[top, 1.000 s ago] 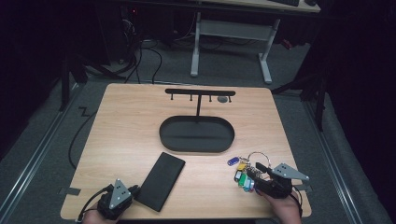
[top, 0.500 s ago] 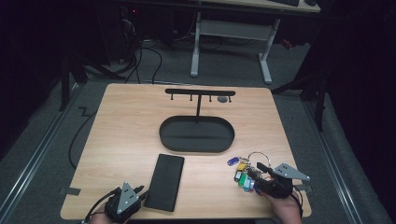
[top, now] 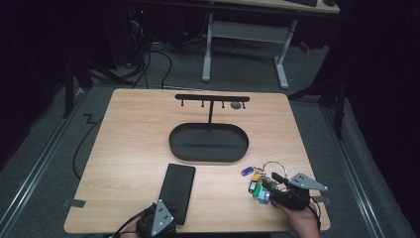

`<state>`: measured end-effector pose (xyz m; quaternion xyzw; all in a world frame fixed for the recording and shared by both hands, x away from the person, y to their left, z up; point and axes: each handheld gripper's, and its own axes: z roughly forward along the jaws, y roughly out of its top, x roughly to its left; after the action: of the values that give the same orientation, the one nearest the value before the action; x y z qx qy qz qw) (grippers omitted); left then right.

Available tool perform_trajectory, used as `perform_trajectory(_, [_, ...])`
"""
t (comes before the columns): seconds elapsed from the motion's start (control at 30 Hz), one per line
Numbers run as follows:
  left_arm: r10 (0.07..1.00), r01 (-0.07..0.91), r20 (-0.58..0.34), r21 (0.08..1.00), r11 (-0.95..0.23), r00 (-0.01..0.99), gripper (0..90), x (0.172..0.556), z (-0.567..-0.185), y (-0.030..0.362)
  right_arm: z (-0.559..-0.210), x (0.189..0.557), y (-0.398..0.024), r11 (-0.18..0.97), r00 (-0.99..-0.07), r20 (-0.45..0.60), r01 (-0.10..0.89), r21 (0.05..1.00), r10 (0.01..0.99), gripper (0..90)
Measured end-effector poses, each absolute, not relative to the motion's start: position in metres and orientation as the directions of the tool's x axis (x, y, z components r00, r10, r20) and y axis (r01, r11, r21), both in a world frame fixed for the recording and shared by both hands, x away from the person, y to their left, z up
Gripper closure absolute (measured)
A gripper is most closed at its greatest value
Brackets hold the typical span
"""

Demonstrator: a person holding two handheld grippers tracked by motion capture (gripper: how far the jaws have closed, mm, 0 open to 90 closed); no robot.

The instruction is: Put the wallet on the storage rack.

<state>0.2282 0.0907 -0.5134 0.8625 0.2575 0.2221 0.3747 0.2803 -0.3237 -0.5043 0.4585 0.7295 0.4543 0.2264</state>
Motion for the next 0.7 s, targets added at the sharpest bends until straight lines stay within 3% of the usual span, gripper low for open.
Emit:
perform_trajectory(0.4, [0.574,0.203,0.370,0.685,-0.700,0.730,45.6,0.221,-0.530,0.063,-0.505,0.281,-0.323,0.169,-0.482,0.090,0.466,0.868,0.871,48.6])
perform_trajectory(0.5, [0.560,0.160,0.428,0.676,-0.719,0.710,58.1,0.219,-0.533,0.070,-0.504,0.280,-0.324,0.162,-0.480,0.094,0.465,0.870,0.872,48.6])
perform_trajectory(0.7, [0.569,0.164,0.417,0.687,-0.708,0.709,67.6,0.223,-0.532,0.080,-0.505,0.281,-0.324,0.152,-0.480,0.109,0.473,0.868,0.871,48.6])
